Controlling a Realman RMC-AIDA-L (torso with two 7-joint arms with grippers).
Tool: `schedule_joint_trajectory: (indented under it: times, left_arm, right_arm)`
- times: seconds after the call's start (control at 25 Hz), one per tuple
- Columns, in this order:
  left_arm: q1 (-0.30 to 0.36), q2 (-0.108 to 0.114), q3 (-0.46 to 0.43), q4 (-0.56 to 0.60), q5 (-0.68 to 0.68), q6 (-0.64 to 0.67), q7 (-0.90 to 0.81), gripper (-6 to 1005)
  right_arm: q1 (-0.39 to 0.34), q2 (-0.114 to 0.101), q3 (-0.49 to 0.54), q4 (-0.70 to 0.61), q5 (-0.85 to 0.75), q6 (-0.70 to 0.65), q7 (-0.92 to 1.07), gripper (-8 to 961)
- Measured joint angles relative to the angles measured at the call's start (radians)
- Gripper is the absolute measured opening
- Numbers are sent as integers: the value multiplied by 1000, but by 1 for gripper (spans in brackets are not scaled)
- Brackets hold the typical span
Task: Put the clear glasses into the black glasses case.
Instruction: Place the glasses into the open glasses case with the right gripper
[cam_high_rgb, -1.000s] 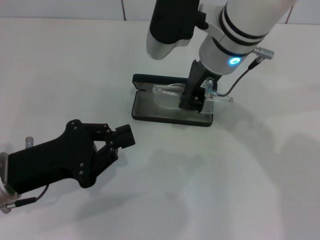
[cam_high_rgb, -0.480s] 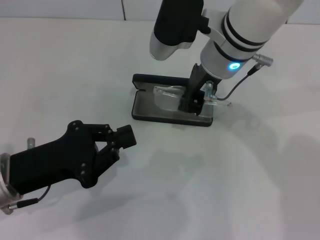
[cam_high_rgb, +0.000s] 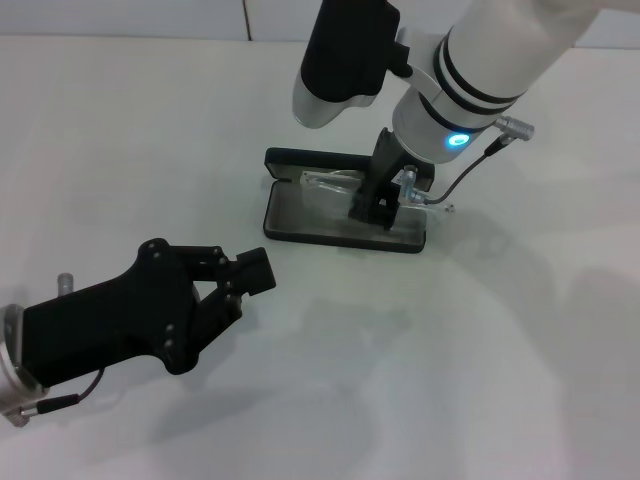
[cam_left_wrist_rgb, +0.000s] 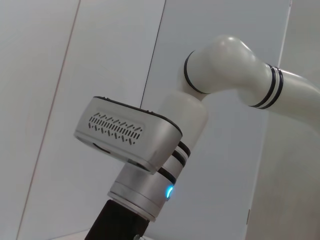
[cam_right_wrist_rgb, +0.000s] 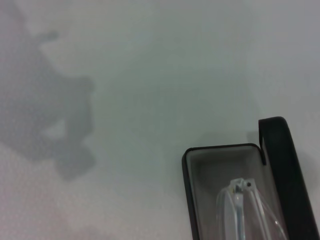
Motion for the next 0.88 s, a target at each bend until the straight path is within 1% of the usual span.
schedule_joint_trajectory:
  times: [0.24, 0.48, 0.88]
  left_arm:
    - [0, 0, 0, 0, 0, 0, 0, 85]
    - [0, -1, 0, 0, 0, 0, 0, 85]
    - [-3, -2, 0, 0, 0, 0, 0, 85]
  right_arm:
    - [0, 0, -2, 1, 10, 8, 1, 119]
    - [1, 0, -36, 3, 11, 34, 0, 119]
    - [0, 0, -37, 4, 12, 42, -3, 119]
